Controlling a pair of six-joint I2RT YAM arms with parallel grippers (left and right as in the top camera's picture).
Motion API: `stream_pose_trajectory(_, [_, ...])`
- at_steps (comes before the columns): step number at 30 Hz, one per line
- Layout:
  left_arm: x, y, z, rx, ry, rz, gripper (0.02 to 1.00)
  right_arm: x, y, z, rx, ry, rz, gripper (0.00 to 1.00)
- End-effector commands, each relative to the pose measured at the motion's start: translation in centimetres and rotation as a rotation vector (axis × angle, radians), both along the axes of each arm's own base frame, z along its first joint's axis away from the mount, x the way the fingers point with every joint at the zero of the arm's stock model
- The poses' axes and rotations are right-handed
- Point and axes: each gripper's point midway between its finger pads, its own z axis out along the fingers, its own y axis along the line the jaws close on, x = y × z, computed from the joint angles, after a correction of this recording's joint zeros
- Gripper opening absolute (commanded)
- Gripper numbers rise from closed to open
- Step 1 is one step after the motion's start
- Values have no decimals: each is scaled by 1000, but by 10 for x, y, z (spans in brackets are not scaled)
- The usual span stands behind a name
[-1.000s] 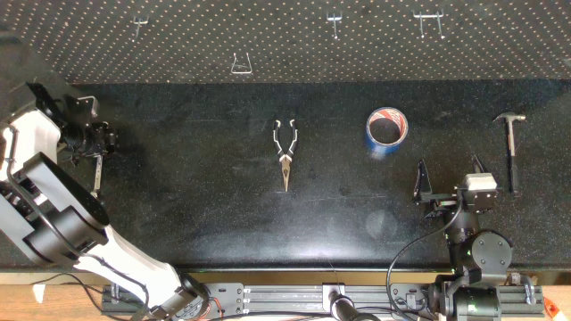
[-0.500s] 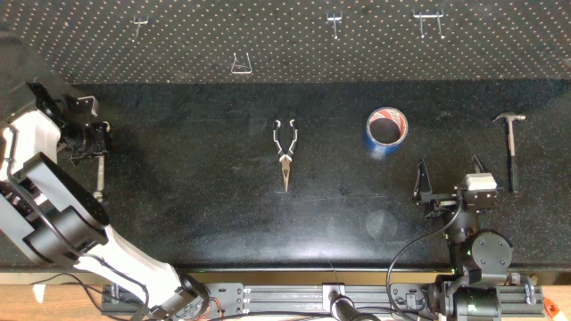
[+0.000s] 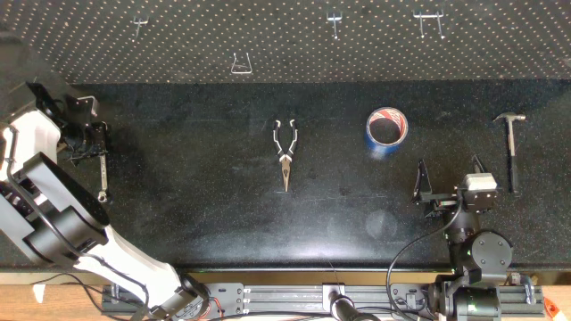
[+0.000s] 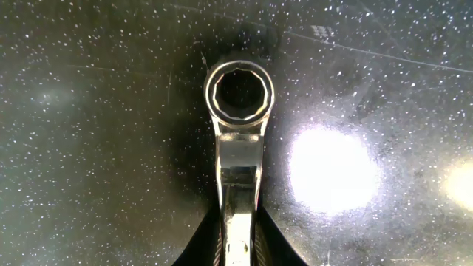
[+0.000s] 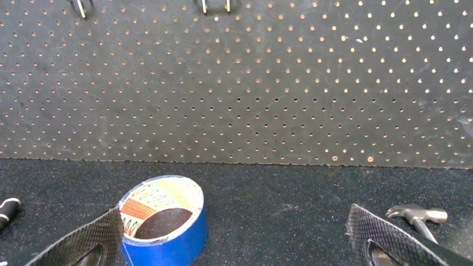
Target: Place Tools Onto Pegboard
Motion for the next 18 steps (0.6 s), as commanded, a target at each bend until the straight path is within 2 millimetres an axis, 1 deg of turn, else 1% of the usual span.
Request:
stream_pose_trajectory(1, [4, 1, 9, 2, -20, -3, 29, 0, -2, -1, 15, 0, -11, 985])
stream_pose_trajectory(3, [3, 0, 30, 18, -47, 18, 29, 0, -2, -1, 15, 0, -12, 985])
stream_pose_trajectory(5, [-1, -3, 64, 48, -87, 22, 29, 0, -2, -1, 15, 0, -12, 985])
stream_pose_trajectory(6, [-7, -7, 80, 56, -98, 22, 29, 0, -2, -1, 15, 0, -12, 985])
stream_pose_trajectory(9, [-28, -24, 118, 64, -108, 22, 29, 0, -2, -1, 15, 0, -12, 985])
stream_pose_trajectory(10, [-37, -31, 139, 82, -131, 22, 29, 0, -2, -1, 15, 0, -12, 985])
stream_pose_trajectory(11, [-43, -34, 153, 97, -153, 25, 29, 0, -2, -1, 15, 0, -12, 987])
stream_pose_trajectory(13, [-51, -40, 172, 121, -189, 27, 29, 0, -2, -1, 15, 0, -12, 982])
stream_pose_trajectory(15, [-56, -45, 177, 129, -206, 25, 29, 0, -2, -1, 15, 0, -12, 985])
stream_pose_trajectory(17, [-59, -47, 171, 129, -211, 25, 27, 0, -2, -1, 15, 0, -12, 985])
stream_pose_trajectory(18, [-60, -44, 166, 137, -220, 35, 27, 0, -2, -1, 15, 0, -12, 985])
